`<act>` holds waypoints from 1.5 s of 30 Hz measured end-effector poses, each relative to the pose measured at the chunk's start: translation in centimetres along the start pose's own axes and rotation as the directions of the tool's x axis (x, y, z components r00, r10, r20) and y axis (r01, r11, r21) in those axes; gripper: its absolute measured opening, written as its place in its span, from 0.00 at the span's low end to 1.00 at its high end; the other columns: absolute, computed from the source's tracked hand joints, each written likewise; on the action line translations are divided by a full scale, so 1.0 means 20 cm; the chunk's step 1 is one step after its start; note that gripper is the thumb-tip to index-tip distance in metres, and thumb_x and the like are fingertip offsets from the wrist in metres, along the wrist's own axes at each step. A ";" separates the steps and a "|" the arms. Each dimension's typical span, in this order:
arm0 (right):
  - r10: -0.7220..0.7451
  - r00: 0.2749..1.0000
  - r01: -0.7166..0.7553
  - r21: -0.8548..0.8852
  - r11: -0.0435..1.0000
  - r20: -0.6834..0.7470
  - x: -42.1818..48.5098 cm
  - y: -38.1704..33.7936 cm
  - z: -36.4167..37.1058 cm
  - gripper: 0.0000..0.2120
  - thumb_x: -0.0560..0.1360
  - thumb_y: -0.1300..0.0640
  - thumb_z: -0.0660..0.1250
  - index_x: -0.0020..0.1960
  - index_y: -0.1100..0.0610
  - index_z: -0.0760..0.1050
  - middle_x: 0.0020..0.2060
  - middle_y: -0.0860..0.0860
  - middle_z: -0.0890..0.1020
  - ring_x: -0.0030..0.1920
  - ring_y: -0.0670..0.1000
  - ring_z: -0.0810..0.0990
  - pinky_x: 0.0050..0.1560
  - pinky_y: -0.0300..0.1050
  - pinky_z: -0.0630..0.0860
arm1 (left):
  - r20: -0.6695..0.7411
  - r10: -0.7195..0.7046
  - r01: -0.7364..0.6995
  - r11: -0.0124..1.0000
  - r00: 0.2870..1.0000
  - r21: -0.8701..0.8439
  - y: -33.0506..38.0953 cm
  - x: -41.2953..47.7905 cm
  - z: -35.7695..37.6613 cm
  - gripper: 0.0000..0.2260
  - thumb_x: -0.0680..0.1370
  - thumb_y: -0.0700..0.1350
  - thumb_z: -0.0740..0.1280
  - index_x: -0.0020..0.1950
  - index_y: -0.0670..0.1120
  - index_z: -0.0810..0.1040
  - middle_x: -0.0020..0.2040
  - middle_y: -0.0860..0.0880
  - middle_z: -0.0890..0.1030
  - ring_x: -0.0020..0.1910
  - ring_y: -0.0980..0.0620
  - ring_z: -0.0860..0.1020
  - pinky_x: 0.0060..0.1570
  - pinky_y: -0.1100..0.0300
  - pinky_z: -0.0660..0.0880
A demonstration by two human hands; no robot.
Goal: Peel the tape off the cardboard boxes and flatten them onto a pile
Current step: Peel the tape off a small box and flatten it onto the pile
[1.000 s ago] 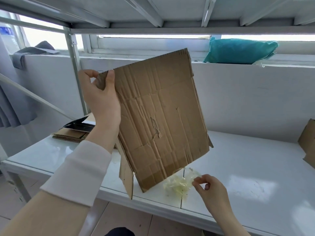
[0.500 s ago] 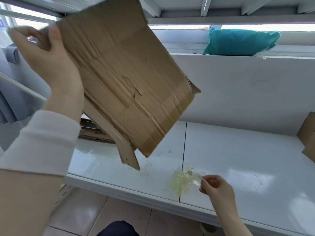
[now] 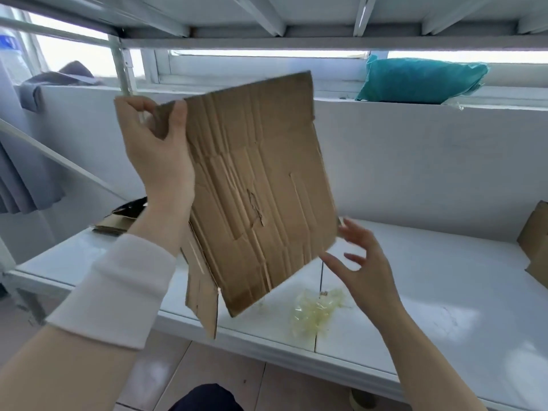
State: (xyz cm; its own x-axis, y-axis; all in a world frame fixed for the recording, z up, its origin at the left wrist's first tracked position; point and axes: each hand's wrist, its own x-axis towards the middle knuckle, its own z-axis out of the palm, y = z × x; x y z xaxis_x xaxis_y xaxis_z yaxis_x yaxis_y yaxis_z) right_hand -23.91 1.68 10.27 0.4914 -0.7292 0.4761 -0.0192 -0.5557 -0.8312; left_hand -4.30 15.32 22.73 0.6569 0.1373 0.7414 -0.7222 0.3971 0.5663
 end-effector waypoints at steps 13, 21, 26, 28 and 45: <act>0.013 0.995 -0.009 0.045 0.999 -0.100 0.39 -0.33 -0.06 0.33 0.60 0.53 0.79 0.60 0.52 0.68 0.51 0.46 0.76 0.48 0.46 0.75 0.41 0.34 0.69 | 0.254 0.146 -0.111 0.983 0.956 -0.149 0.17 0.11 -0.02 0.10 0.75 0.48 0.67 0.42 0.55 0.65 0.32 0.59 0.75 0.33 0.64 0.72 0.37 0.69 0.70; -0.080 0.970 0.096 0.060 0.994 -0.228 0.29 -0.27 -0.03 0.23 0.60 0.62 0.79 0.36 0.51 0.64 0.33 0.46 0.73 0.33 0.44 0.71 0.32 0.38 0.65 | 0.630 -0.308 0.464 0.881 0.713 -0.095 0.09 0.25 -0.19 0.21 0.78 0.59 0.52 0.33 0.50 0.75 0.42 0.48 0.84 0.40 0.53 0.81 0.39 0.61 0.75; -0.342 0.919 0.314 -0.162 0.936 -0.196 0.22 -0.25 0.03 0.35 0.57 0.68 0.79 0.33 0.47 0.52 0.34 0.24 0.75 0.33 0.25 0.72 0.33 0.20 0.65 | 0.613 -0.312 0.272 0.949 0.726 0.161 0.03 0.27 -0.24 0.14 0.80 0.51 0.55 0.47 0.45 0.76 0.45 0.58 0.85 0.47 0.61 0.81 0.49 0.67 0.77; -0.352 0.912 0.321 -0.171 0.932 -0.208 0.21 -0.25 0.03 0.35 0.56 0.69 0.79 0.32 0.47 0.52 0.32 0.26 0.76 0.31 0.23 0.69 0.32 0.17 0.63 | 0.596 -0.234 0.183 0.972 0.768 0.146 0.00 0.27 -0.27 0.15 0.77 0.57 0.57 0.47 0.48 0.77 0.44 0.62 0.84 0.48 0.66 0.79 0.51 0.70 0.75; -0.085 0.970 0.111 0.103 0.988 -0.229 0.31 -0.32 -0.07 0.19 0.62 0.68 0.77 0.34 0.51 0.69 0.33 0.46 0.75 0.34 0.42 0.74 0.30 0.23 0.69 | 0.796 0.004 -0.516 0.763 0.606 0.389 -0.28 0.39 -0.28 0.42 0.70 0.74 0.37 0.67 0.50 0.72 0.62 0.55 0.74 0.63 0.56 0.67 0.61 0.60 0.61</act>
State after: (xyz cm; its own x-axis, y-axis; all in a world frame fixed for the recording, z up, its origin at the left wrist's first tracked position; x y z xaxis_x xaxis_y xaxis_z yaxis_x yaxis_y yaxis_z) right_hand -21.95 0.23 18.89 0.2783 -0.7517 0.5979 0.1255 -0.5887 -0.7986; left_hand 5.97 19.18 23.33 0.2225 -0.6372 0.7379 -0.9744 -0.1204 0.1899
